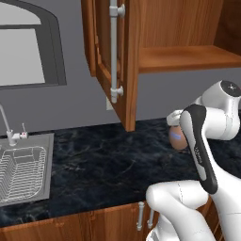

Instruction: Pick up the bar soap and soap dispenser from the sink, and place them back in the cabinet, and close the cabinet doors.

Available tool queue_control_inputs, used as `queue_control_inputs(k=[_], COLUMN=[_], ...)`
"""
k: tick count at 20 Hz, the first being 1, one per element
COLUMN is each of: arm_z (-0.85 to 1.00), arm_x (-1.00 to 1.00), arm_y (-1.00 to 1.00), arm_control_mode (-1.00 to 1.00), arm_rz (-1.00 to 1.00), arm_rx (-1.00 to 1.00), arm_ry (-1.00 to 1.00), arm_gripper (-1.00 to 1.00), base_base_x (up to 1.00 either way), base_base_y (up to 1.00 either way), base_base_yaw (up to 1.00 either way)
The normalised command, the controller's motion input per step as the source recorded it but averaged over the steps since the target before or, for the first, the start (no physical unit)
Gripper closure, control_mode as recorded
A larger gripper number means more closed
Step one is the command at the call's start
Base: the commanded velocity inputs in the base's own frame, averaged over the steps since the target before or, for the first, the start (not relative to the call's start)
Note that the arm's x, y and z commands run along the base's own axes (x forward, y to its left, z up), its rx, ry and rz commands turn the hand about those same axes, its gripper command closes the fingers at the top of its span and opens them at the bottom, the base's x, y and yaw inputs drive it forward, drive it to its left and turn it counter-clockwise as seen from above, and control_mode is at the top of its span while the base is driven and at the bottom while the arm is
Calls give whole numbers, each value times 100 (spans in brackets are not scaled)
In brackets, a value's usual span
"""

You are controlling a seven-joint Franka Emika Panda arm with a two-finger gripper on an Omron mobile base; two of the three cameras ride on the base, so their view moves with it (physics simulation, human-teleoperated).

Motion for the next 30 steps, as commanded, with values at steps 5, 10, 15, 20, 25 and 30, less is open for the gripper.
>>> queue_control_inputs(k=[5, 10, 15, 20, 25, 30], arm_z=[0, 0, 13, 40, 51, 58], arm_x=[0, 0, -6, -17, -9, -12], arm_y=[0, 0, 0, 0, 2, 0], arm_control_mode=[100, -100, -100, -100, -100, -100], arm_rz=[0, 0, -1, 0, 0, 0], arm_rx=[0, 0, 1, 0, -1, 0], arm_ry=[0, 0, -3, -11, -2, 2], arm_gripper=[100, 100, 100, 100, 100, 100], base_base_x=[0, 0, 0, 0, 0, 0], base_base_y=[0, 0, 0, 0, 0, 0], base_base_yaw=[0, 0, 0, 0, 0, 0])
